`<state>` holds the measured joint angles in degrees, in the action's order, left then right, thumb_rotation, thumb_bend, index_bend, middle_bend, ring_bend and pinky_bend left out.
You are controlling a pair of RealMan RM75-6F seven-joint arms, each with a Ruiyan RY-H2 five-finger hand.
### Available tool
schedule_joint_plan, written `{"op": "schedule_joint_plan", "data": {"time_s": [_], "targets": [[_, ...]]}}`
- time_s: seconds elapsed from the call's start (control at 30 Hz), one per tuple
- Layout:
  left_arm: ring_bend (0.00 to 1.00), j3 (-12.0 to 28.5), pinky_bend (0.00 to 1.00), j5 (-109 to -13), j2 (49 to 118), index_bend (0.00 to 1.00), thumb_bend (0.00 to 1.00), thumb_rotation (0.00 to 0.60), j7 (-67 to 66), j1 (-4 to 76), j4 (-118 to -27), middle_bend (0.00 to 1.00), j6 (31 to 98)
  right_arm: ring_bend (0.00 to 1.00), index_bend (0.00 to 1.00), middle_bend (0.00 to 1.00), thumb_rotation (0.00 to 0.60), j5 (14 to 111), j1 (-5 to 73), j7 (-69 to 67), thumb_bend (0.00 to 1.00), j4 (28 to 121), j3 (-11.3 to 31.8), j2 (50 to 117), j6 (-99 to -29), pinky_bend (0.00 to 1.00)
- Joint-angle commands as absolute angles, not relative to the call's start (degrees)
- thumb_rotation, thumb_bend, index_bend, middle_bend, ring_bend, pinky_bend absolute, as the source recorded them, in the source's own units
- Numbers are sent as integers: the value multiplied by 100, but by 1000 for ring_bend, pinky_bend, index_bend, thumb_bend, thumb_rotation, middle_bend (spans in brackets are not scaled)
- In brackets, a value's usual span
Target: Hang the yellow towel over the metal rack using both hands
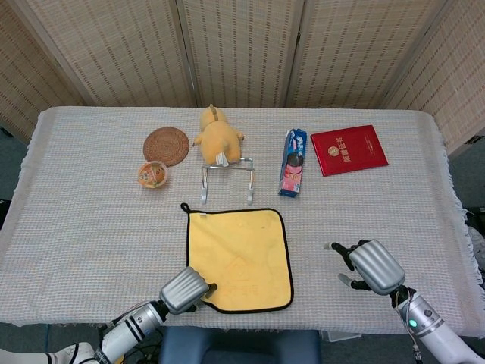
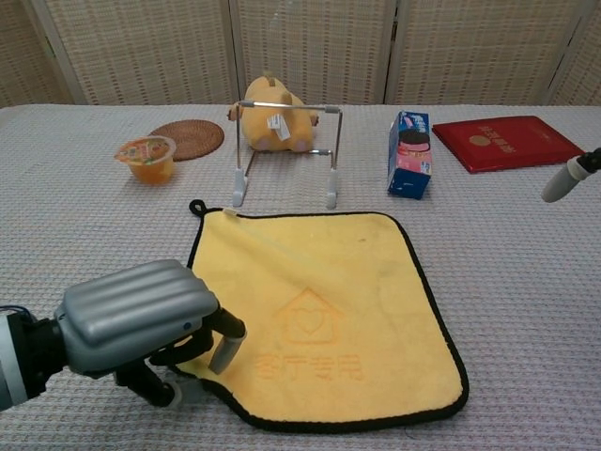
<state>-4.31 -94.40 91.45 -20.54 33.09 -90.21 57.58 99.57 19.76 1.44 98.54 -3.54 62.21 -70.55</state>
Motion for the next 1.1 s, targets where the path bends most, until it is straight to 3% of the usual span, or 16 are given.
{"op": "schedule_joint_plan", "data": {"time_s": [0.03,0.23,0.4,0.57,0.83,1.1], "targets": [[850,-446,1000,-9454,9173,643,424,600,-2005,3297,-9011,951,5791,748,268,703,600,10089,2037,150,261,9823,-413,6301,-6978,679],[862,-465,1000,-9506,9190,647,424,600,-1841,3290,-8978,965,5887,795,282,751,600,10462,2173,364,260,9610,-527,6588,-6839,824],[866,-486,1000,-9520,9188,644,424,600,-1806,3284,-8990,970,5923,953,331,884,600,10597,2234,529,260,9317,-547,6923,-6799,990],[866,-465,1000,-9481,9194,642,423,600,-1838,3285,-8996,970,5927,999,357,930,600,10722,2379,671,231,9152,-592,7238,-6596,1000],[866,-458,1000,-9431,9188,643,416,600,-1891,3267,-9019,970,5953,1000,435,969,600,10766,2689,703,213,8898,-588,7771,-6209,1000],[866,-461,1000,-9429,9173,652,410,600,-1817,3281,-9017,971,5957,1000,450,974,600,10673,2889,561,214,8617,-654,8197,-5948,1000]]}}
